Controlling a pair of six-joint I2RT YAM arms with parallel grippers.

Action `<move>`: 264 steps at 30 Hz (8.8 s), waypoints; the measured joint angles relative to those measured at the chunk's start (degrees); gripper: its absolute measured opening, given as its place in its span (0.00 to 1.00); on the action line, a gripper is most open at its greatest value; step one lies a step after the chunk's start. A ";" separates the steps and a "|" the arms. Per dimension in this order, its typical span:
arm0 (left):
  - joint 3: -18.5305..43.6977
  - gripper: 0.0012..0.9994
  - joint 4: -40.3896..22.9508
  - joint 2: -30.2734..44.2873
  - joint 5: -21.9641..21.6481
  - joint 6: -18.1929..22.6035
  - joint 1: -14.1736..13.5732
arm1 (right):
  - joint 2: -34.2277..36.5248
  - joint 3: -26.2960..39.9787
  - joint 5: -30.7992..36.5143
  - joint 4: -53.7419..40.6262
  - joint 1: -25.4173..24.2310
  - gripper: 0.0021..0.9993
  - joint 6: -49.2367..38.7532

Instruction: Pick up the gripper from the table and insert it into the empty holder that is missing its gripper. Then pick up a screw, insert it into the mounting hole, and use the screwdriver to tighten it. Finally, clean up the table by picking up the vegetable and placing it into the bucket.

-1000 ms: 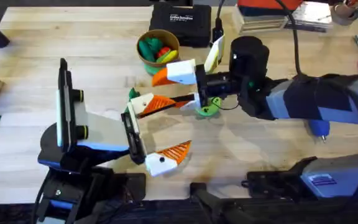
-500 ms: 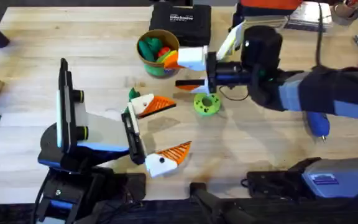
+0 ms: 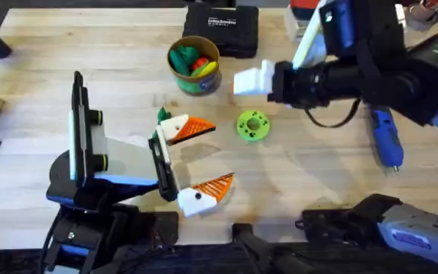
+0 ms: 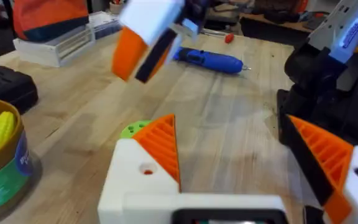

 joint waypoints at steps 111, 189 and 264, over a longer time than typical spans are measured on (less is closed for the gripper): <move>0.00 0.99 0.00 -0.01 0.00 0.01 0.00 | 18.55 36.63 21.57 -33.81 16.23 0.01 -25.41; 0.00 0.99 -0.07 0.04 0.04 -0.32 0.00 | 23.66 39.96 8.57 -27.66 30.20 0.01 -29.61; 0.00 0.99 -0.17 0.10 0.15 -1.11 0.01 | 25.78 40.81 11.77 -28.28 32.52 0.01 -30.85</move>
